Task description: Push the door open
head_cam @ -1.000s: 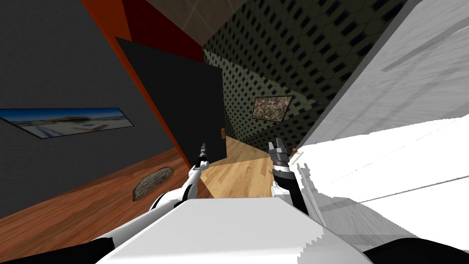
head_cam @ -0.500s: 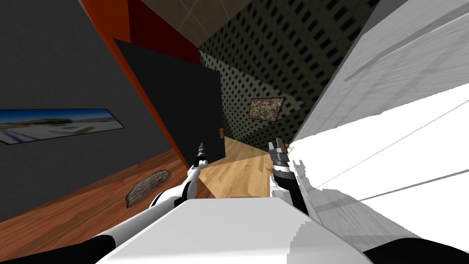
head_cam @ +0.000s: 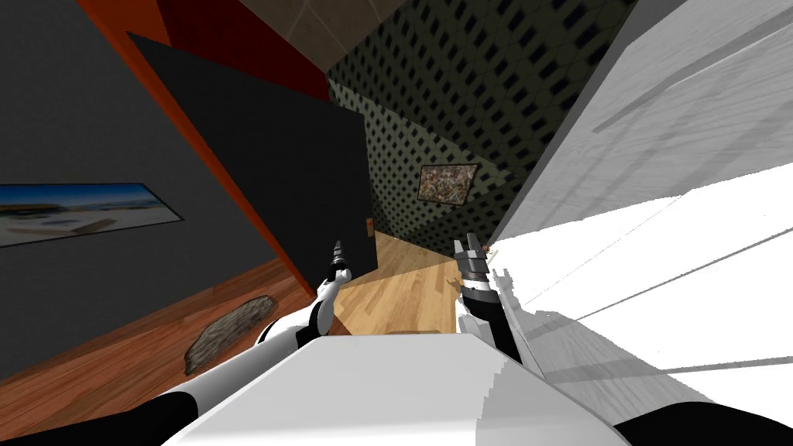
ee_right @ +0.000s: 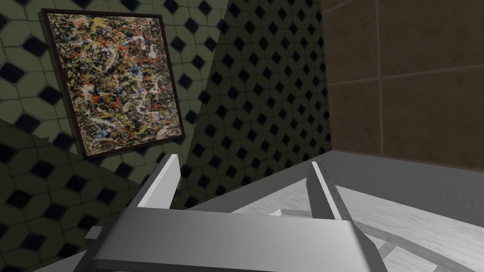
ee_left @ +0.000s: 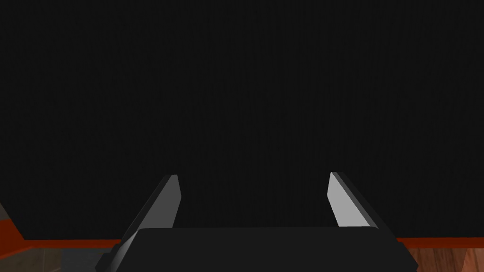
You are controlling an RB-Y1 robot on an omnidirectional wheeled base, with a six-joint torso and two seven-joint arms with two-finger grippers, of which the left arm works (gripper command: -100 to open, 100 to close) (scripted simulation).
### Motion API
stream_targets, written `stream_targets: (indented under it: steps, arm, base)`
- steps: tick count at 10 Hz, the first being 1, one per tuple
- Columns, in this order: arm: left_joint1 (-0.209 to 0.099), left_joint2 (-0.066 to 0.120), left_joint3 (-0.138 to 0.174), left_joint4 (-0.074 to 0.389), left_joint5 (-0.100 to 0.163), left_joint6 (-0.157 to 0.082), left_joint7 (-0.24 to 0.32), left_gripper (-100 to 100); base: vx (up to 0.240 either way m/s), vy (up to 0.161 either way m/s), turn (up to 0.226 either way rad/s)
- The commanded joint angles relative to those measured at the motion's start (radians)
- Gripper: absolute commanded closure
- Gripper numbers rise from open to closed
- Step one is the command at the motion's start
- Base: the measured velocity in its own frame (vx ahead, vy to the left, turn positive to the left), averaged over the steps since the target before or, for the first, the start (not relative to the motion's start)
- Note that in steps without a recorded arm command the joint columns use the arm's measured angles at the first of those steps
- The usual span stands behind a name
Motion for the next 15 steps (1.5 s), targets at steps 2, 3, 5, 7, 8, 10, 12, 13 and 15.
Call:
stream_targets:
  steps: [2, 3, 5, 7, 8, 10, 12, 13, 15]
  arm:
    - [-0.016, -0.010, 0.032, 0.020, 0.008, -0.018, -0.028, -100]
    - [-0.021, -0.015, 0.042, 0.027, 0.011, -0.024, -0.036, -100]
    - [-0.031, -0.026, 0.060, 0.040, 0.015, -0.035, -0.051, -100]
    - [-0.039, -0.039, 0.076, 0.051, 0.019, -0.044, -0.064, -100]
    - [-0.043, -0.046, 0.083, 0.055, 0.021, -0.048, -0.070, -100]
    - [-0.050, -0.064, 0.098, 0.065, 0.025, -0.056, -0.082, -100]
    - [-0.054, -0.074, 0.105, 0.070, 0.027, -0.060, -0.088, -100]
    - [-0.059, -0.094, 0.116, 0.077, 0.029, -0.066, -0.097, -100]
    - [-0.061, -0.104, 0.120, 0.080, 0.030, -0.069, -0.100, -100]
  base:
    - [0.193, -0.046, -0.042]
    - [0.201, -0.037, -0.027]
    - [0.189, -0.039, -0.020]
    - [0.175, -0.047, -0.019]
    - [0.165, -0.093, -0.008]
    - [0.183, -0.069, -0.010]
    - [0.165, -0.044, -0.006]
    - [0.138, -0.027, -0.007]
    - [0.140, -0.055, -0.003]
